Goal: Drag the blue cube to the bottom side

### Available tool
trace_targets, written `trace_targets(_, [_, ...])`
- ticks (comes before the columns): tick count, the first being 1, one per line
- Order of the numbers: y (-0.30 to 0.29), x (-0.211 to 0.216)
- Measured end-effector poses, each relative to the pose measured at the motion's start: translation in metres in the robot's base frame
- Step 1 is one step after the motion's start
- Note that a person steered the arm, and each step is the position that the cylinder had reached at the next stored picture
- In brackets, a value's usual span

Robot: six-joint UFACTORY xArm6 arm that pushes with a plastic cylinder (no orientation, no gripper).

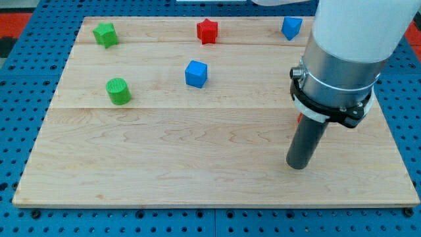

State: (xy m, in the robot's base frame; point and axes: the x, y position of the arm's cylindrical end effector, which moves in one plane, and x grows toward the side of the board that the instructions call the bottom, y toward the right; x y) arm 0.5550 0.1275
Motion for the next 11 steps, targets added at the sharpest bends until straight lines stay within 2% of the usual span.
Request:
trace_targets(1, [0.012, -0.009])
trace_targets(3, [0.101, -0.054])
trace_targets(4, [0.114, -0.075])
trace_targets(5, [0.097, -0.094])
trace_targets(6, [0.052, -0.135])
trace_targets(7, [-0.045, -0.128])
trace_targets(8, [-0.071, -0.163])
trace_targets(9, [-0.127, -0.203])
trace_targets(10, [-0.188, -0.203])
trace_targets(11, [-0.211, -0.186])
